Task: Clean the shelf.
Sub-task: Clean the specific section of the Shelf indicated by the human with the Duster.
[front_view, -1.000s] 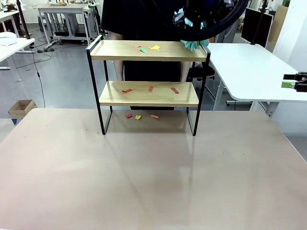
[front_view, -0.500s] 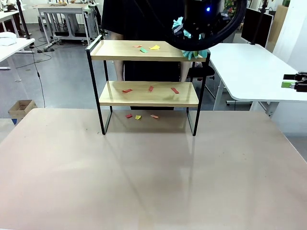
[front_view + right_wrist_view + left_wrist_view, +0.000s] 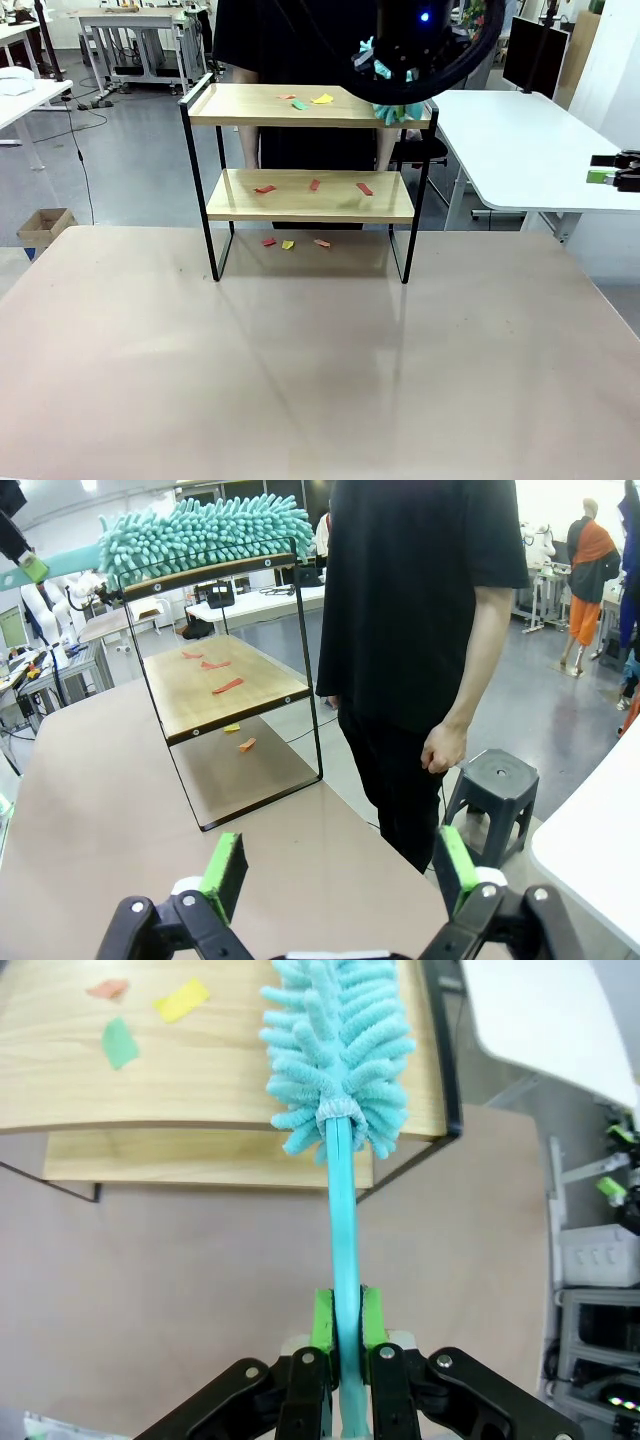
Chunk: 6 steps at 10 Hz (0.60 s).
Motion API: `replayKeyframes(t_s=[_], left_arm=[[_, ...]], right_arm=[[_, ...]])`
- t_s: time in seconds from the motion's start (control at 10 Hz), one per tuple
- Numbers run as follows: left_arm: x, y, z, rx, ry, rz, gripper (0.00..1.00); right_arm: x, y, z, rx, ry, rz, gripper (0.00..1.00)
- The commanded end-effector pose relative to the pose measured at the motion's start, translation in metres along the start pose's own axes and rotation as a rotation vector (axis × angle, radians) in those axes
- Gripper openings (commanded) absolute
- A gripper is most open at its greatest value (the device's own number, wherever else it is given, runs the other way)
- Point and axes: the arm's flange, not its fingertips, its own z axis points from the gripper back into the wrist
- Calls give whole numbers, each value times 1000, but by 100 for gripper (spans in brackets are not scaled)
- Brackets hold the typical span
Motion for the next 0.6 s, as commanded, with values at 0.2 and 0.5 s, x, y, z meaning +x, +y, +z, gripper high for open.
replayKeyframes(t_s=[0.2, 0.5], left_arm=[[27, 70, 10, 101, 29, 13, 13], [45, 126, 8, 199, 18, 30, 13]], right_arm=[[3, 1, -2, 1, -1, 6, 100], [3, 1, -2, 1, -1, 6, 100]])
